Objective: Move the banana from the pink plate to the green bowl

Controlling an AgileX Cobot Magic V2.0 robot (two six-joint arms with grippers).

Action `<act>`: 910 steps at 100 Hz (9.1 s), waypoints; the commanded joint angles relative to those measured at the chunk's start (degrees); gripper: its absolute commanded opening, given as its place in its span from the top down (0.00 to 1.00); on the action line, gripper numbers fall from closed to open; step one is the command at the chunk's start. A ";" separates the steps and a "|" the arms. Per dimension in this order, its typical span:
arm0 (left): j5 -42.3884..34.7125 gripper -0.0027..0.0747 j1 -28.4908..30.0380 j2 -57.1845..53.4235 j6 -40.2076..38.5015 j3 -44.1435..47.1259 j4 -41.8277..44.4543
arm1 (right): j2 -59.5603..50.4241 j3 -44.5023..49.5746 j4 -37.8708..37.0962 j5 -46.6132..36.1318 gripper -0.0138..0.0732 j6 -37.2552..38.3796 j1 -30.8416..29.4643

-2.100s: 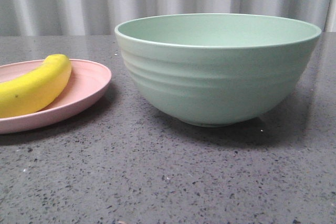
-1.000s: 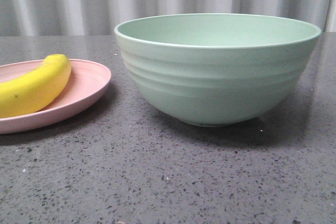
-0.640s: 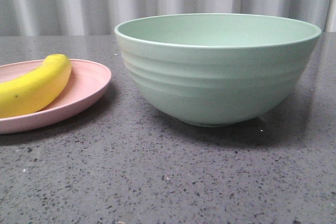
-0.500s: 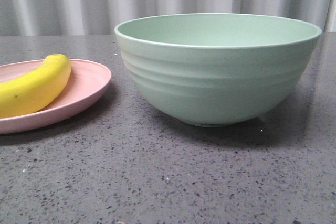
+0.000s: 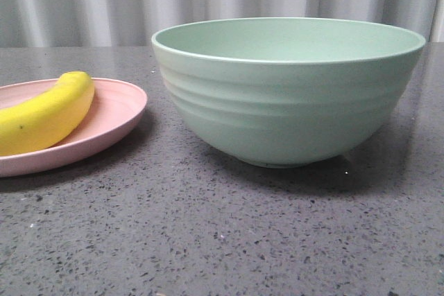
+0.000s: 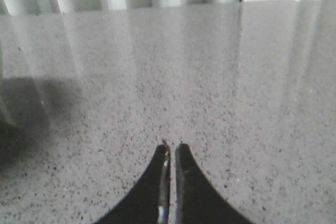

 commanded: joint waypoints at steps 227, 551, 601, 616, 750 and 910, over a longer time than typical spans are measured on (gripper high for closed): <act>-1.98 0.99 0.09 14.63 -0.30 -21.11 -7.64 | 16.62 -20.27 3.25 4.42 0.91 -0.04 -0.22; 19.35 0.94 -24.67 69.00 4.97 -53.61 -14.70 | 28.79 -31.69 3.76 14.74 0.91 -0.04 2.36; 15.80 0.94 -44.50 64.47 5.49 -57.41 -18.64 | 41.57 -45.30 23.60 13.91 0.42 -0.04 21.74; 12.53 0.94 -49.04 64.47 5.49 -57.41 -18.64 | 46.67 -47.01 29.15 9.27 0.40 -0.04 27.06; 12.02 0.52 -49.47 62.85 5.49 -57.41 -18.17 | 63.32 -52.80 38.59 -4.68 0.92 -1.12 39.64; 10.73 0.52 -47.78 56.39 5.49 -57.41 -18.17 | 68.18 -52.84 4.04 -10.91 0.41 -1.12 29.22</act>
